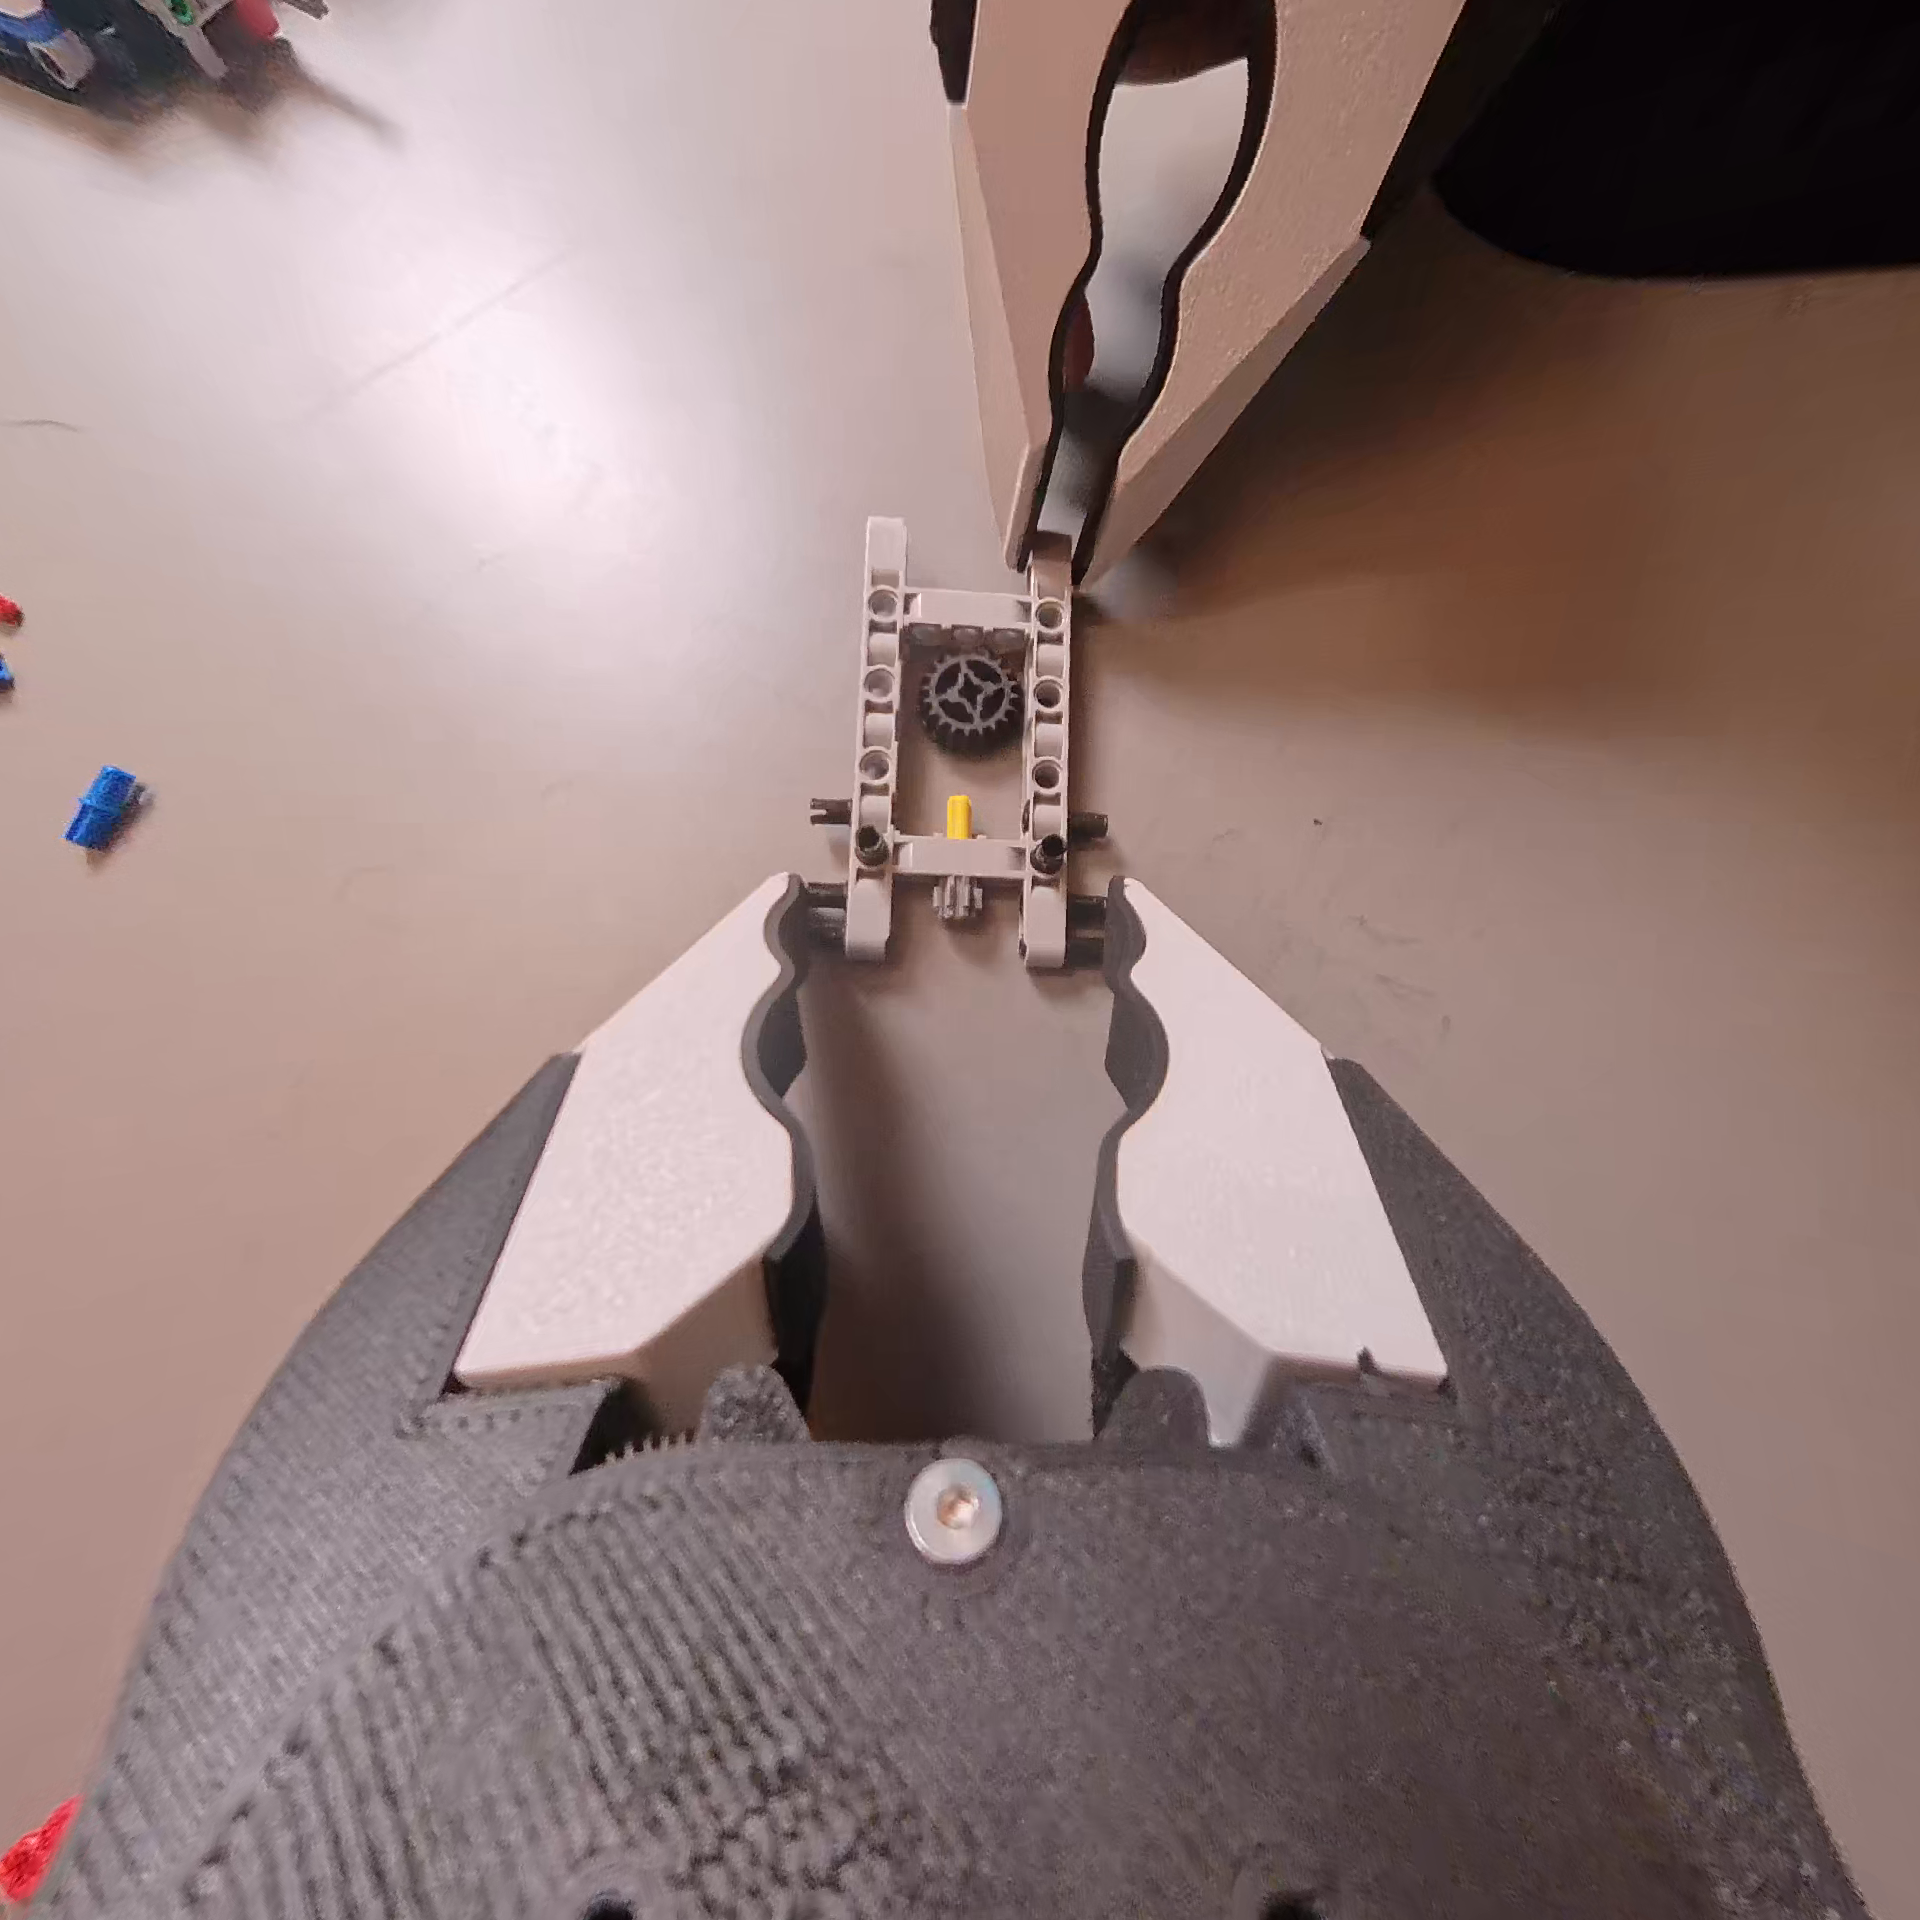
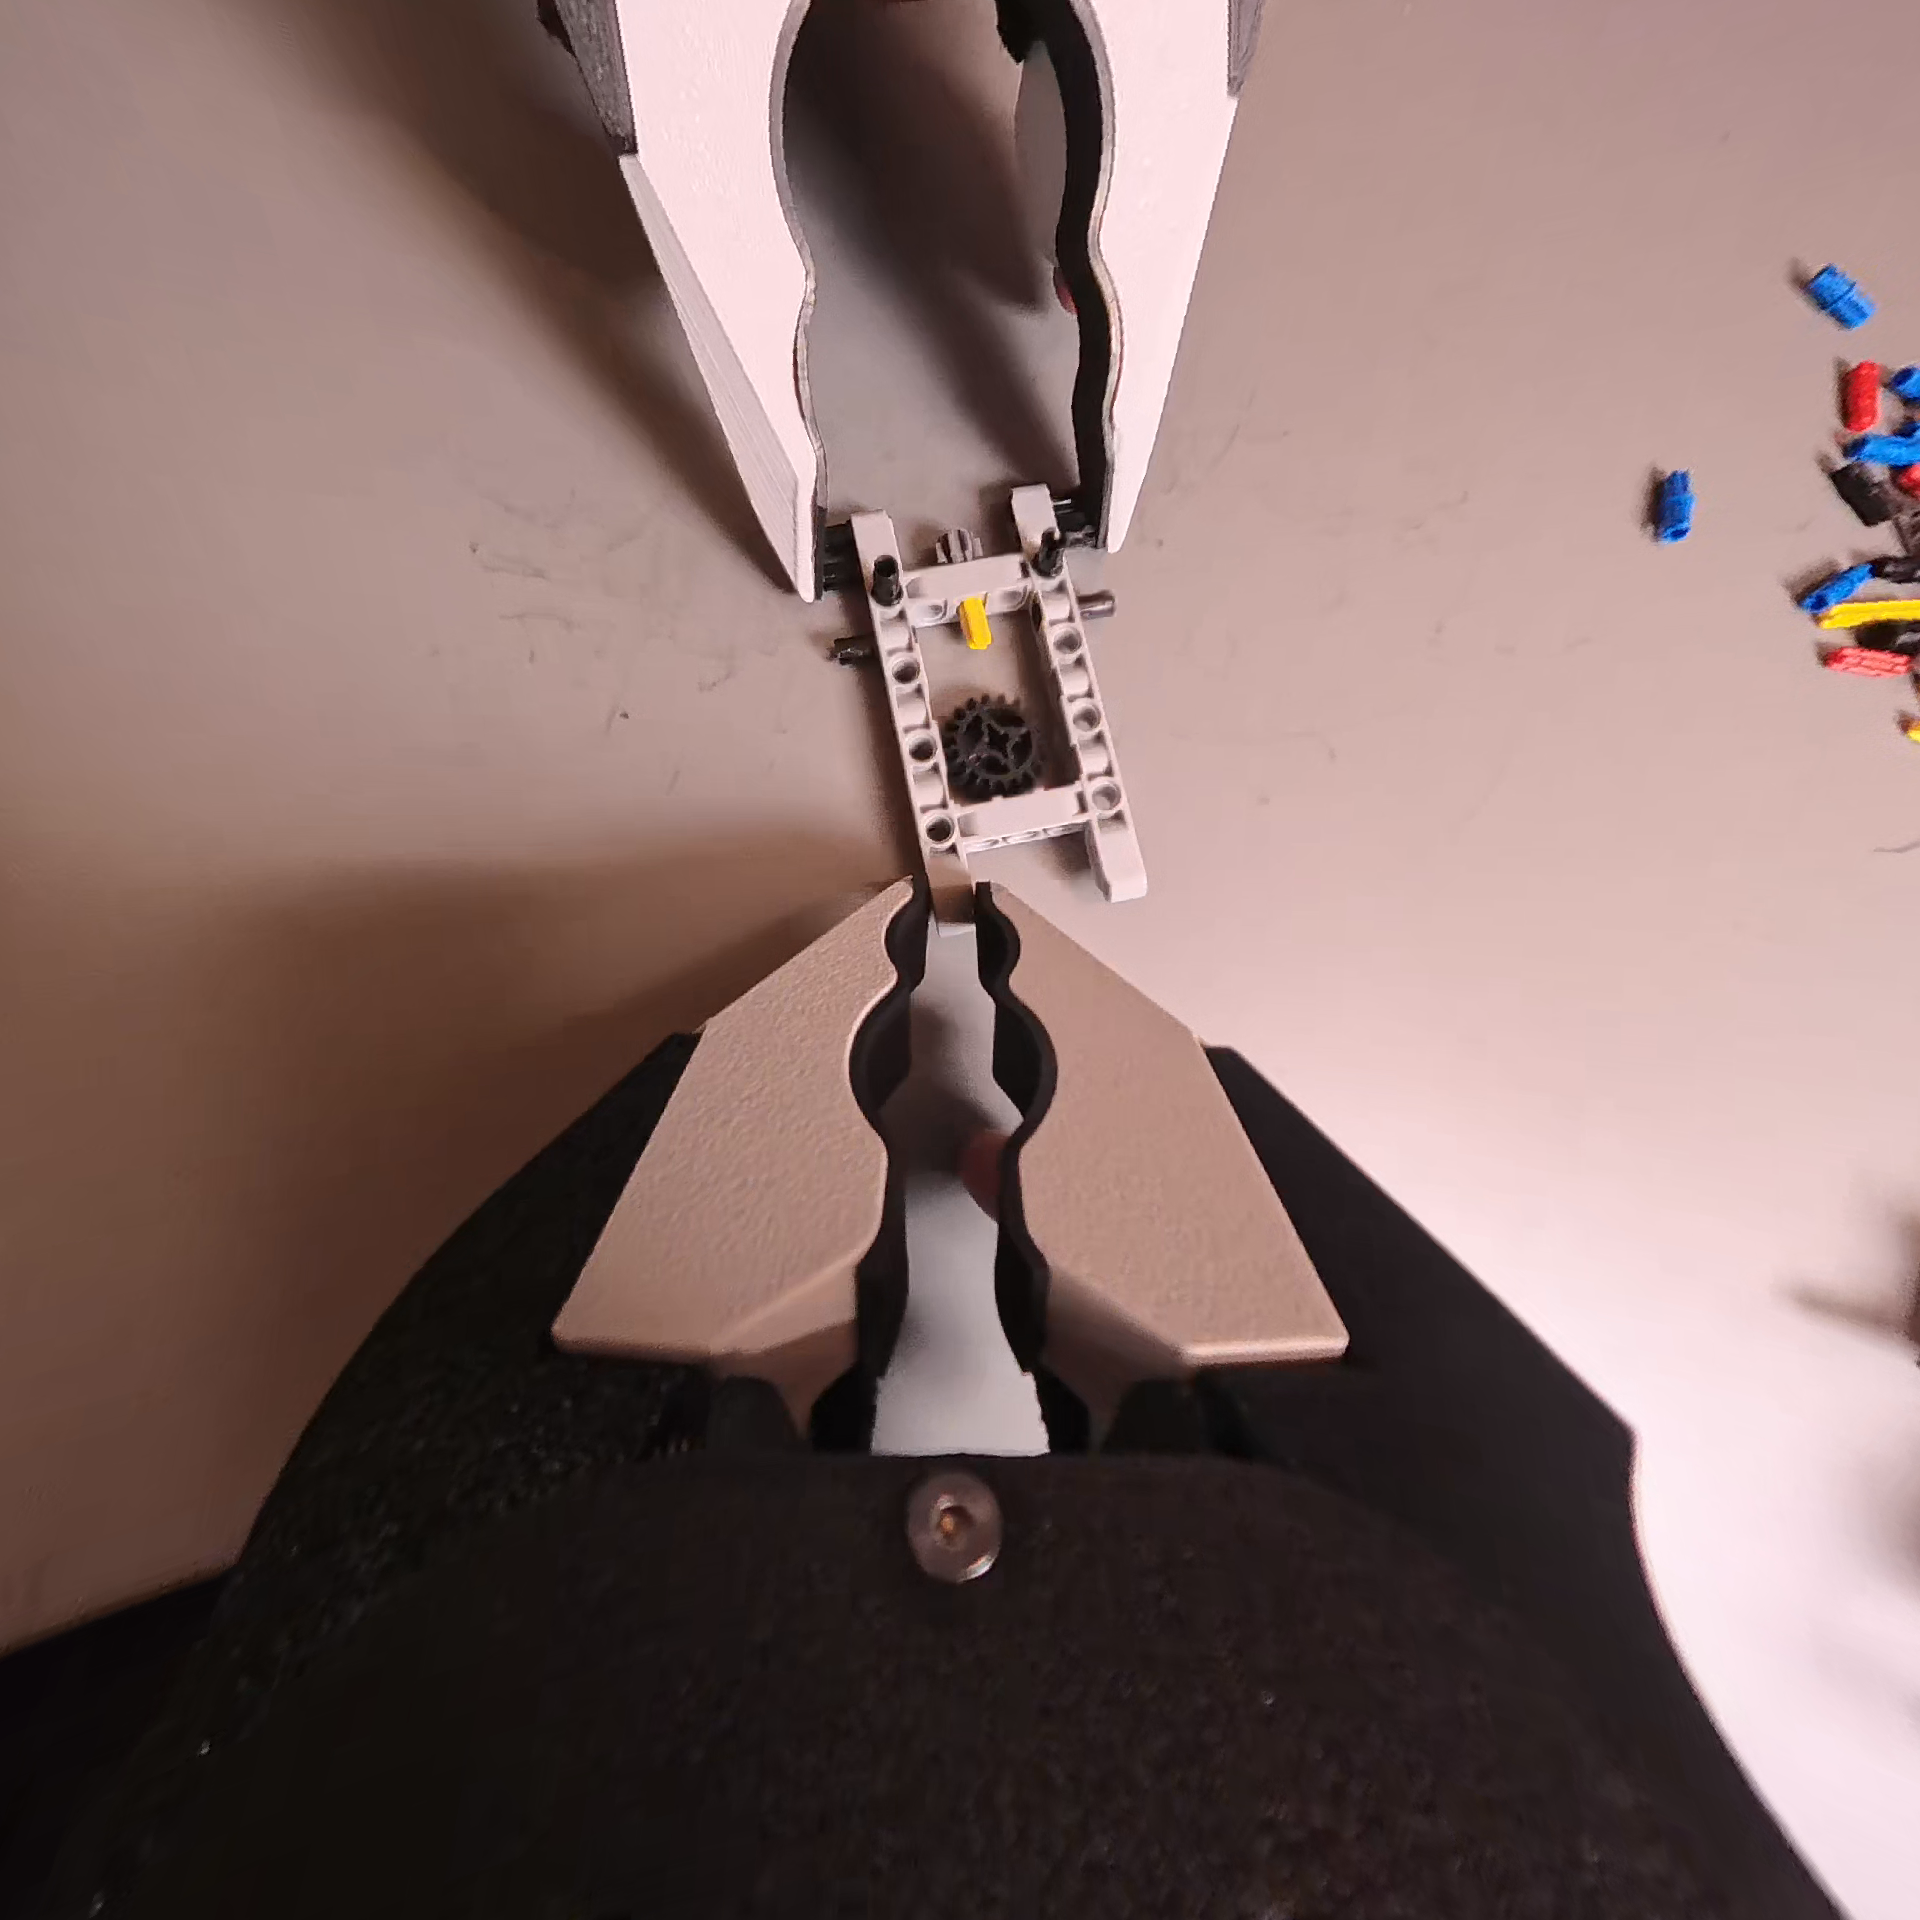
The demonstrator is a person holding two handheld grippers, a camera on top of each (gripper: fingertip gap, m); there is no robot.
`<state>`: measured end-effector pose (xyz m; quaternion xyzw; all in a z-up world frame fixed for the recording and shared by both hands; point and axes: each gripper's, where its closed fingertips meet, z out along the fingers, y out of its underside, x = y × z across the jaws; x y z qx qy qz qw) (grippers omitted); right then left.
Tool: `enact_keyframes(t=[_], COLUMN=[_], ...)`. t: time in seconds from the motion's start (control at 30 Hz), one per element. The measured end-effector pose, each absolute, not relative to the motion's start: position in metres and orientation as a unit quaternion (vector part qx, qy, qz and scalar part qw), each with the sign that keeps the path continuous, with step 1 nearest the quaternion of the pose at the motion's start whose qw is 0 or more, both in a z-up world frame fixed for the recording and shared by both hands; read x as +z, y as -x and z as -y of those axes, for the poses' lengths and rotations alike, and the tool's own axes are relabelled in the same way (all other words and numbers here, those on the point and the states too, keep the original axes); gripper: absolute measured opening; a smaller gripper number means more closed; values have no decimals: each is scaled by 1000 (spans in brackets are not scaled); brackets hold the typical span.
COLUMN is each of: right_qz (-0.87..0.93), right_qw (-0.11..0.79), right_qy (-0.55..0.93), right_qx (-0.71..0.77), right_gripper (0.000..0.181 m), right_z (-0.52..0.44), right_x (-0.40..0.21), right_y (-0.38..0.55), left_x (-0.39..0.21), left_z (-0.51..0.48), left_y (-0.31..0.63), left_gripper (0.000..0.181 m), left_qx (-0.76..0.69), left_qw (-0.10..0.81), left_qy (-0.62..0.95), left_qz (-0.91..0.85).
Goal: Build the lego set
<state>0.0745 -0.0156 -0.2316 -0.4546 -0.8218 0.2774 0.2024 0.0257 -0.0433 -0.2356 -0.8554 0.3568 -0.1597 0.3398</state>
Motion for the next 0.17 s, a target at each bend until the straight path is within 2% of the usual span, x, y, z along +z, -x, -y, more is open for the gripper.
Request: enact_keyframes(t=[0.03,0.17], right_qz=[819,805], right_qw=[208,220], right_qy=[453,450], right_qx=[284,317], right_gripper=[7,7], right_z=[16,19], right_x=[-229,-217], right_y=[-73,-68], left_x=[-235,-235], left_z=[44,45], left_y=[-24,-22], left_gripper=[56,56], left_qx=[-161,-167], left_qw=[342,345], left_qy=[855,854], left_qz=[-356,-351])
